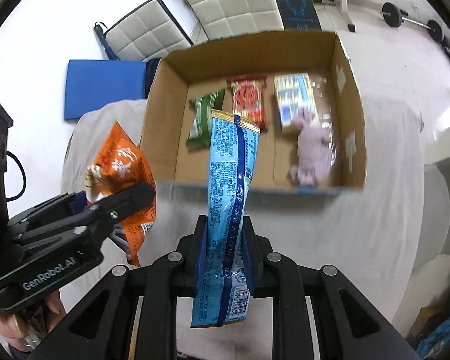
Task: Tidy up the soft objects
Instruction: 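Carry the orange packet and blue packet over the cardboard box with both tools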
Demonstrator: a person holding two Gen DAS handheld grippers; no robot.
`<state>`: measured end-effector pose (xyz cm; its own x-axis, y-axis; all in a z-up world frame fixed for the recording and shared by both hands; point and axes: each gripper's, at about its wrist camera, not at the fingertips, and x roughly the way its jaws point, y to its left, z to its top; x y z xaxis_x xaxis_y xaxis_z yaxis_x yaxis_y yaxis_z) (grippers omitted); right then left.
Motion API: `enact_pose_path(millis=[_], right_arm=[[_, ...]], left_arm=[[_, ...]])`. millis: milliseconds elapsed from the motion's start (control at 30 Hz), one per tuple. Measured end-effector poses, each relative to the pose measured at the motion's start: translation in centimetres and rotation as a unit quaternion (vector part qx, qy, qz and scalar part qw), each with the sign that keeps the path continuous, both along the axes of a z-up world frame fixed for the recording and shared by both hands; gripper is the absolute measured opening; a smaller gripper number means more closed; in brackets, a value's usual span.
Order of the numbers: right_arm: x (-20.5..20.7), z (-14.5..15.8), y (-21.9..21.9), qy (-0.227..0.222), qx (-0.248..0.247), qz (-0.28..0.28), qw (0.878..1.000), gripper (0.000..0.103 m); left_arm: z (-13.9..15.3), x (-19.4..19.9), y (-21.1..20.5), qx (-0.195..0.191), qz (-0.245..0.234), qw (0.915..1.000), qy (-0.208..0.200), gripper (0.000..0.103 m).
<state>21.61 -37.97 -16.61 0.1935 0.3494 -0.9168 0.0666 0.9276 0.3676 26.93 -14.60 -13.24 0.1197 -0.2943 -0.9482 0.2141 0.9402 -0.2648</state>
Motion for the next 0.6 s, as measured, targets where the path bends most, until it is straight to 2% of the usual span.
enact_pose_path(millis=[100, 400, 533, 600], right_arm=[[2.7, -0.1, -0.2, 0.001, -0.010, -0.002, 1.000, 0.022], [9.5, -3.2, -0.8, 0.024, -0.032, -0.016, 0.999, 0.022], [11.2, -4.8, -0.9, 0.038, -0.054, -0.014, 0.998, 0.022], [11.8, -5.7, -0.7, 0.046, -0.063, -0.010, 0.997, 0.022]], left_arm=[[-2.1, 2.7, -0.1, -0.003, 0.001, 0.9991, 0.043, 0.038], [-6.3, 8.2, 0.0, 0.000, -0.005, 0.9933, 0.116, 0.038], [-8.1, 9.6, -0.4, 0.036, -0.025, 0.9904, 0.131, 0.038], [-9.6, 10.0, -0.6, 0.053, -0.033, 0.9866, 0.151, 0.038]])
